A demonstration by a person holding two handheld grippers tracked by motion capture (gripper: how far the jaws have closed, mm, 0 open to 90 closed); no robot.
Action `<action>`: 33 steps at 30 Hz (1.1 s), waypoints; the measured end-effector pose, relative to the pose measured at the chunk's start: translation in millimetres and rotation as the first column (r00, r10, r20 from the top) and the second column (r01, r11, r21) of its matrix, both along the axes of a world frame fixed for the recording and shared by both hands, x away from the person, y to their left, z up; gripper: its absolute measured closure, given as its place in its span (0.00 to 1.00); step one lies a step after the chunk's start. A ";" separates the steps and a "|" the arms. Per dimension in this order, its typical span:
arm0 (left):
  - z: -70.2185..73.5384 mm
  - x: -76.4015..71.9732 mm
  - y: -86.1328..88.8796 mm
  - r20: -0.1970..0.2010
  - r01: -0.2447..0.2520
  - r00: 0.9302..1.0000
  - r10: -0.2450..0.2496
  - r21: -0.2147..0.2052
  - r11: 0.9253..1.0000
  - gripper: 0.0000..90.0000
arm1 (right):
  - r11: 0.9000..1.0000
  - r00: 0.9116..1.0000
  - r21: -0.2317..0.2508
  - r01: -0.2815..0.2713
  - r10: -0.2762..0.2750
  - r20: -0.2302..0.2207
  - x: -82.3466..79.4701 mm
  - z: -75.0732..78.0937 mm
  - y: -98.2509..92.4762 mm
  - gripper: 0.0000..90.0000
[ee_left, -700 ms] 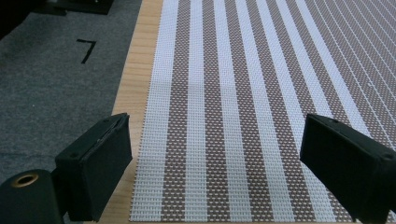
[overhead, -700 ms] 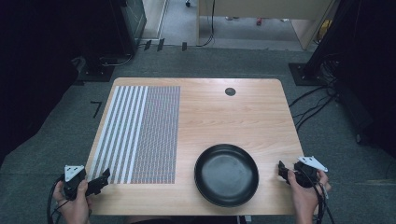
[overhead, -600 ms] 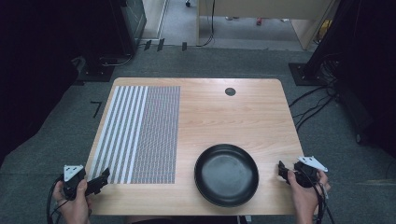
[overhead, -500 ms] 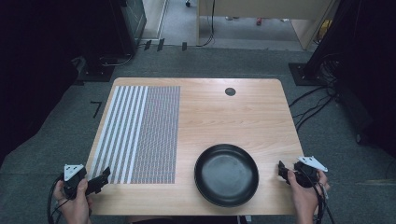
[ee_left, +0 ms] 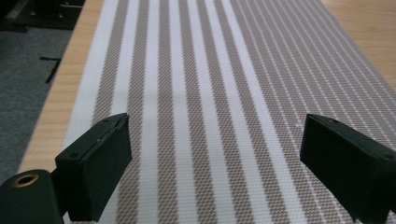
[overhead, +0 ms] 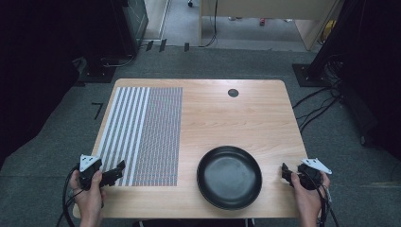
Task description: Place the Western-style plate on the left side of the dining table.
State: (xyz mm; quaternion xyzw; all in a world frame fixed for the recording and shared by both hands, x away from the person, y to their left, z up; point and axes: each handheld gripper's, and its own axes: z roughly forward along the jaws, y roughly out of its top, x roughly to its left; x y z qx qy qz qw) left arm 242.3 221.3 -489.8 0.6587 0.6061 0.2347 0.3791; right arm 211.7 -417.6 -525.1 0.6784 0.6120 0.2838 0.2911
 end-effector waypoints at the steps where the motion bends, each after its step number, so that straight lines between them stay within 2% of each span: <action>1: 0.0 1.6 -2.3 -0.001 0.007 1.000 -0.007 0.001 1.000 0.10 | 1.000 1.000 0.000 0.000 0.000 -0.001 0.0 0.0 0.0 0.22; 10: 2.6 13.7 -27.4 -0.003 0.068 0.998 -0.068 -0.010 0.998 0.10 | 1.000 1.000 -0.001 -0.001 0.001 -0.001 0.0 0.0 0.1 0.22; 18: 6.7 23.7 -49.2 0.004 0.130 0.991 -0.130 -0.019 0.991 0.10 | 1.000 1.000 -0.002 -0.001 0.001 -0.002 0.0 0.0 0.1 0.22; 25: 10.5 30.1 -67.0 0.005 0.182 0.983 -0.181 -0.032 0.983 0.10 | 1.000 1.000 -0.002 -0.002 0.002 -0.002 -0.1 0.1 0.3 0.22; 31: 13.5 32.6 -83.5 0.007 0.223 0.975 -0.223 -0.035 0.974 0.10 | 1.000 1.000 0.002 0.020 -0.020 -0.001 -0.5 0.2 1.0 0.22; 33: 14.2 32.8 -88.2 0.006 0.236 0.972 -0.236 -0.035 0.971 0.10 | 0.999 0.999 0.029 0.044 -0.044 0.008 -2.4 0.6 -0.2 0.22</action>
